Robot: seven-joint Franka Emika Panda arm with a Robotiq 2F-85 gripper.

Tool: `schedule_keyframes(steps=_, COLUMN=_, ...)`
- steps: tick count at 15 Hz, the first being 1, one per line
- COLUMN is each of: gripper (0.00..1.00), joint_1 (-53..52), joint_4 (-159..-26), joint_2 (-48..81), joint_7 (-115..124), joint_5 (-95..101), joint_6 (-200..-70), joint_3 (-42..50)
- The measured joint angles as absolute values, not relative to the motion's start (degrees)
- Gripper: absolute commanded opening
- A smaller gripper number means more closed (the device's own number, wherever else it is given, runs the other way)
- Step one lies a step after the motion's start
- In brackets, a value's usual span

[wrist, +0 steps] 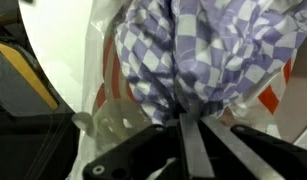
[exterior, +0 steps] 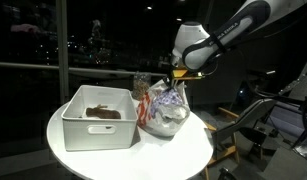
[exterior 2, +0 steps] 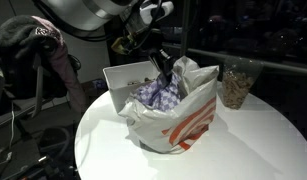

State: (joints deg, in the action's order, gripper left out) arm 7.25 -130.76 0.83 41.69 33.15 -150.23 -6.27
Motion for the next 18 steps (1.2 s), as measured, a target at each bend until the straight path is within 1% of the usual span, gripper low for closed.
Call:
schedule_keyframes(steps=4, gripper=0.02, joint_1=5.0, joint_4=-124.3, joint_2=5.4, joint_7=53.6, joint_5=37.9, joint_6=-150.4, joint_3=-3.6)
schedule_keyframes(steps=10, gripper=0.02, joint_1=0.6, joint_4=-120.6, joint_2=13.5, joint_7=54.5, joint_5=39.3, joint_6=-146.5, joint_3=1.0)
schedule_keyframes(steps=11, gripper=0.06, joint_1=0.1, joint_4=-120.0, joint_2=15.3, joint_7=54.4, joint_5=39.3, joint_6=-145.7, joint_3=1.6)
schedule_keyframes(steps=12, gripper=0.30, joint_1=-0.4, joint_4=-119.3, joint_2=17.2, joint_7=54.3, joint_5=39.3, joint_6=-145.0, joint_3=2.1)
schedule_keyframes(steps=14, gripper=0.33, joint_1=-1.3, joint_4=-117.8, joint_2=20.1, joint_7=53.8, joint_5=39.3, joint_6=-143.7, joint_3=3.1)
schedule_keyframes(steps=16, gripper=0.46, joint_1=-2.4, joint_4=-116.6, joint_2=21.0, joint_7=53.3, joint_5=39.3, joint_6=-142.4, joint_3=4.1)
schedule_keyframes(steps=17, gripper=0.55, joint_1=-3.1, joint_4=-116.3, joint_2=20.7, joint_7=53.1, joint_5=39.3, joint_6=-141.8, joint_3=4.5)
schedule_keyframes(steps=18, gripper=0.62, joint_1=-3.8, joint_4=-116.1, joint_2=20.0, joint_7=53.1, joint_5=39.5, joint_6=-141.2, joint_3=4.8)
